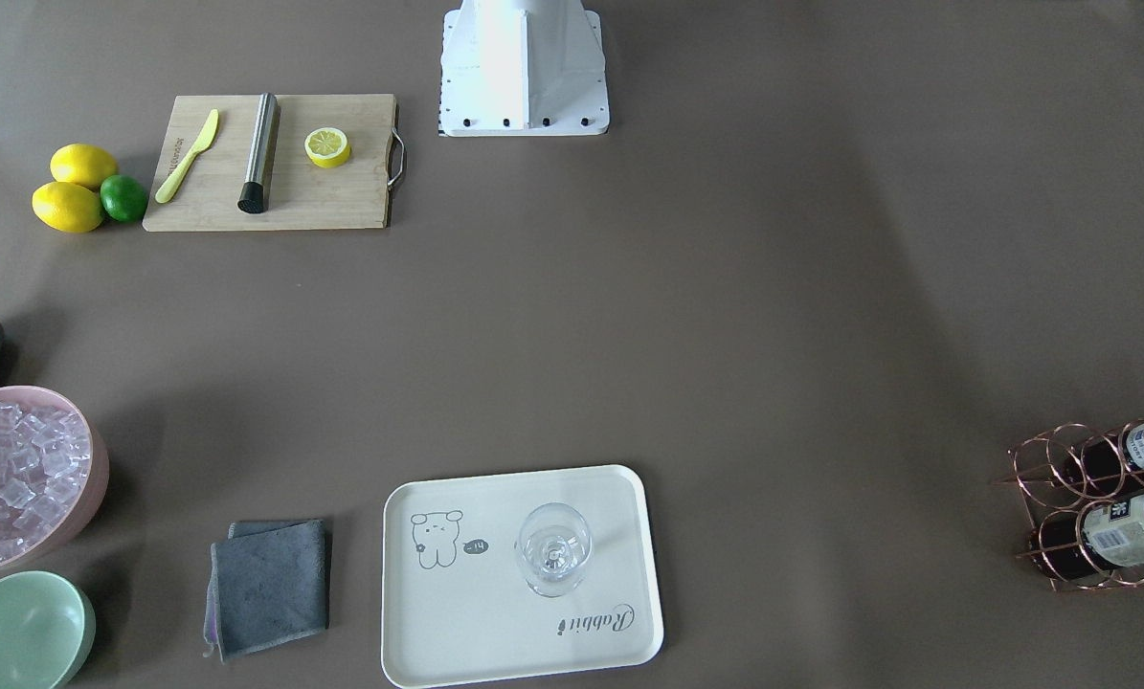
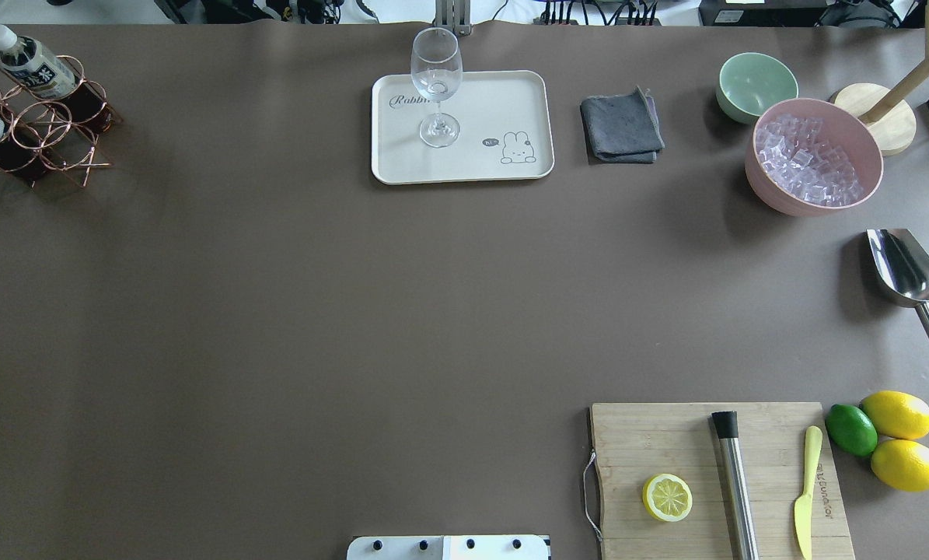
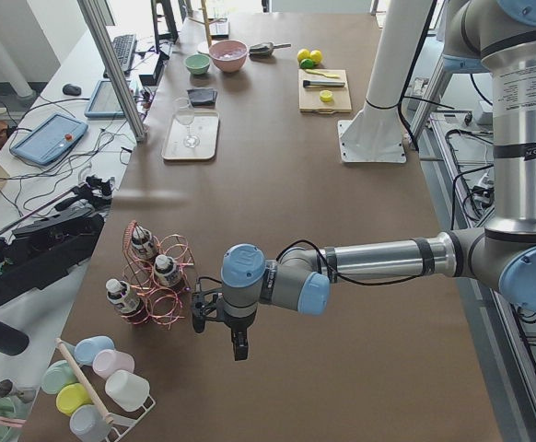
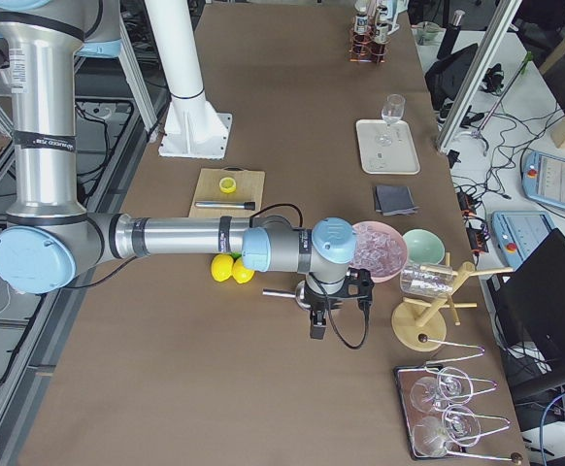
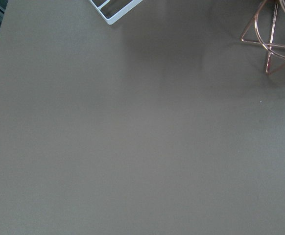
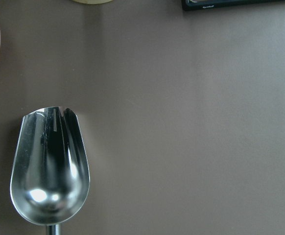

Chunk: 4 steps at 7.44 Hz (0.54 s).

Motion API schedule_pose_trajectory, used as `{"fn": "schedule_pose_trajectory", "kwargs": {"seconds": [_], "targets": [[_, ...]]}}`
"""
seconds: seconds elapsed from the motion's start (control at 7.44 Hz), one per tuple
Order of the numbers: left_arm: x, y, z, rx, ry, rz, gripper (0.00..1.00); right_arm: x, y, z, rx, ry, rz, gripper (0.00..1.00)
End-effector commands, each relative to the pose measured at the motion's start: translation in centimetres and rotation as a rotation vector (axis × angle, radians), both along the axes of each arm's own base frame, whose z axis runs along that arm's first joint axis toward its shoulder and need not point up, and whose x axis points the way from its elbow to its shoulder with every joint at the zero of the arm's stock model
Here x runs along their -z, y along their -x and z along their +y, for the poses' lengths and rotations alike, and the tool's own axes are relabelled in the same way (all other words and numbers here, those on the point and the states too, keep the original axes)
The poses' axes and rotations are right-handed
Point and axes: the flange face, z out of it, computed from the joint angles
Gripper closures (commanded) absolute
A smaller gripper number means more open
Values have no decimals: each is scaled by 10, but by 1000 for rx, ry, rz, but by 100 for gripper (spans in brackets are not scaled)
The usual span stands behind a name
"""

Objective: Take tea from basket to plate

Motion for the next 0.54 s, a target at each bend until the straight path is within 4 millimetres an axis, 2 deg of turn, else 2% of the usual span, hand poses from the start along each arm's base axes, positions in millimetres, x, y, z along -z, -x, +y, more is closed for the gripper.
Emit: {"fn": "schedule_pose_trajectory", "kwargs": {"seconds": [0.0, 0.4], "targets": [[11, -3, -11, -1, -34, 11, 2, 4, 0, -2, -1, -7, -2, 0], [17, -4, -12, -6, -50, 11, 2, 4, 2, -4, 4, -9, -11, 0]]}}
